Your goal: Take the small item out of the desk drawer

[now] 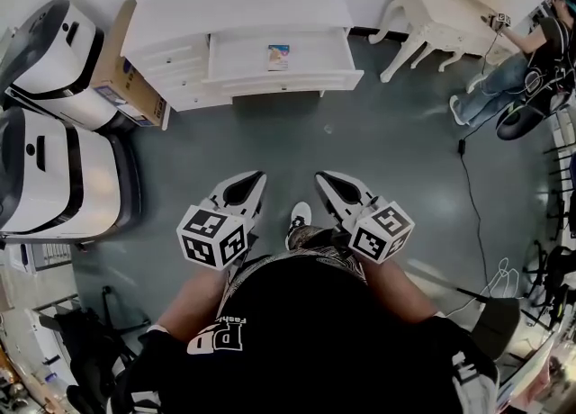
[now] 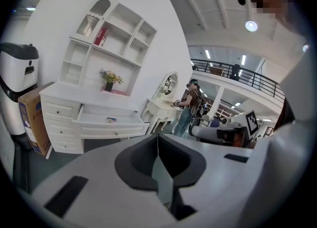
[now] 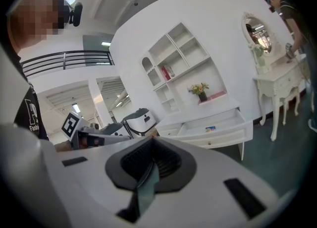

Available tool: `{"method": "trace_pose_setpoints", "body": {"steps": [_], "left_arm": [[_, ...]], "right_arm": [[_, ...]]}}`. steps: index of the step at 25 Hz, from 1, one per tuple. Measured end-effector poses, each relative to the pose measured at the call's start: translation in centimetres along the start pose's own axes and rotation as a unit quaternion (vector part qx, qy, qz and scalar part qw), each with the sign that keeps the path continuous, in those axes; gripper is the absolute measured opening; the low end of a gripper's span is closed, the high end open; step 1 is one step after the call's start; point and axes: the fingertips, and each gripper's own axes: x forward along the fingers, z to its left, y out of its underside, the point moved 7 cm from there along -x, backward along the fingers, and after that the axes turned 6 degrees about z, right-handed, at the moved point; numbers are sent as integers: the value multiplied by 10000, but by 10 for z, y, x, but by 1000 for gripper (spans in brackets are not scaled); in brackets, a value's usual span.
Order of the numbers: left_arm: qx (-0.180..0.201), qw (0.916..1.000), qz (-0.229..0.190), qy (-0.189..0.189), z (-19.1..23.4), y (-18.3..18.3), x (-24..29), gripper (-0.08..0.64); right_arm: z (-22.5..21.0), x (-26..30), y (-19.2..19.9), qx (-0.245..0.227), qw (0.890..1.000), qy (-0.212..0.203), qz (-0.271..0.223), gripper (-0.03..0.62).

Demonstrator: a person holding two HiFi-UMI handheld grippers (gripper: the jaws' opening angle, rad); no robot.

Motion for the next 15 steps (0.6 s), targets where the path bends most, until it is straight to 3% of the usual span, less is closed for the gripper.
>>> {"method": "trace_pose_setpoints", "body": {"steps": [15], "left_arm": [[174,9994,-150,-251,4,-80,77,17]], "right_arm": [[-85,22,-71,-143,9993,-331,-108,9]]}}
